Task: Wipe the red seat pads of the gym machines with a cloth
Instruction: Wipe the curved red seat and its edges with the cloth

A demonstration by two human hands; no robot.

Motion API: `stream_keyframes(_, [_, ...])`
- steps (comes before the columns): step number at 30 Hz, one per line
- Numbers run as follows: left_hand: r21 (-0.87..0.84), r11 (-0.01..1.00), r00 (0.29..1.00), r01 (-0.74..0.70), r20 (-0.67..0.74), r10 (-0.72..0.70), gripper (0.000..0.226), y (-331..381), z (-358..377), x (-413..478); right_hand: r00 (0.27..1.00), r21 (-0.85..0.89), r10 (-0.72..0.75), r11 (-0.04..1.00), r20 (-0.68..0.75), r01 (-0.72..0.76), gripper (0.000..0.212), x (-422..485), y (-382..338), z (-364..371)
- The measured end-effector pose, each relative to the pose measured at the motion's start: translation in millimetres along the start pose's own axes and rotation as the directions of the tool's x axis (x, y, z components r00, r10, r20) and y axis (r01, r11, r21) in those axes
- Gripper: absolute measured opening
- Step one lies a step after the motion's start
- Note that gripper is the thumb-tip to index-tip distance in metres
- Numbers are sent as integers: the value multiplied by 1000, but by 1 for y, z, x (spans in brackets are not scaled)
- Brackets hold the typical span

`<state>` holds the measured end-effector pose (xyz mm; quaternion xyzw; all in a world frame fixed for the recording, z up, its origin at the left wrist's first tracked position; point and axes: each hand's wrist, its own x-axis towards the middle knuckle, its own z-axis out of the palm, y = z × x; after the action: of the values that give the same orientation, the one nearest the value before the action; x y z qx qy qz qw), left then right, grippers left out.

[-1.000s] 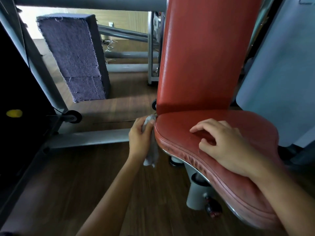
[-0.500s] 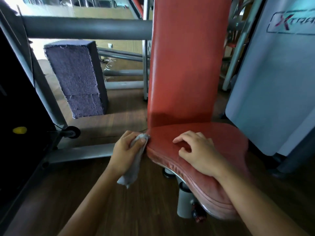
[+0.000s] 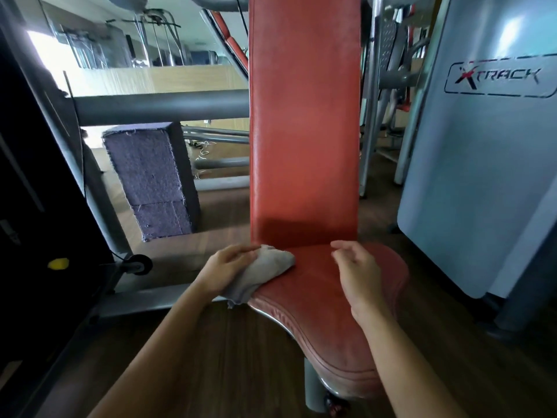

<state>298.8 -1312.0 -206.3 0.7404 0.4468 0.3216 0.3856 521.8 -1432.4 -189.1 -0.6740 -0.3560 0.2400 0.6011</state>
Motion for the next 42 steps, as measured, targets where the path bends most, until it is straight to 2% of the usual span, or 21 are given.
stream_keyframes(4, [-66,993,986,-103,-141,92,23,-6,29,-14,1000,-70,-26,997,17,27,21,5,0,5])
stream_keyframes(6, [60,992,979,-112,-162,121,23,-2,43,-7,1000,-121,-29,992,-7,28,21,7,2,7])
stream_keyframes(9, [329,940,986,-91,-101,131,32,10,59,7,998,-136,-34,990,-43,28,19,7,4,8])
stream_keyframes(12, [412,904,989,-115,-41,145,41,33,82,7,996,-127,-48,991,-70,39,20,7,4,6])
stream_keyframes(14, [278,954,994,-109,19,108,48,44,91,4,990,-100,-65,994,-122,53,23,5,2,1])
stream_keyframes(16, [7,1000,995,-8,100,7,50,49,91,2,977,-70,-78,995,-200,65,25,3,-1,-9])
stream_keyframes(17, [-79,997,995,16,99,-8,53,48,87,3,972,-51,-75,997,-225,65,26,4,-1,-16])
stream_keyframes(18, [-84,996,998,2,64,3,50,46,81,5,972,-34,-65,998,-226,59,27,5,0,-23])
stream_keyframes(21, [106,994,992,-19,-118,31,22,29,60,15,993,-121,-87,990,-80,77,28,8,6,-33])
stream_keyframes(23, [191,981,992,-23,-120,47,20,14,56,21,983,-266,-178,947,34,181,25,10,10,-28])
stream_keyframes(26, [388,915,980,-111,-110,166,16,-3,63,26,908,-385,-352,824,227,415,31,19,7,-10])
stream_keyframes(27, [401,908,971,-121,-140,191,15,-6,65,26,883,-411,-339,790,325,455,37,22,4,-4])
stream_keyframes(29, [374,919,957,-123,-203,210,15,-8,65,24,834,-511,-199,710,514,484,40,27,-1,4])
stream_keyframes(30, [359,925,950,-125,-224,215,15,-9,64,23,816,-567,-138,654,562,501,42,28,-2,5])
stream_keyframes(34, [321,940,950,-115,-241,199,17,-12,64,23,799,-631,-125,546,589,551,56,23,-1,-9])
stream_keyframes(36, [295,950,949,-102,-259,182,17,-14,65,22,811,-642,-122,549,572,535,61,21,-2,-22])
stream_keyframes(39, [277,956,947,-92,-273,171,16,-17,66,23,862,-687,-84,568,499,453,57,18,-8,-39])
stream_keyframes(42, [278,955,947,-99,-270,177,15,-18,67,24,921,-714,-53,615,385,334,71,6,-10,-30])
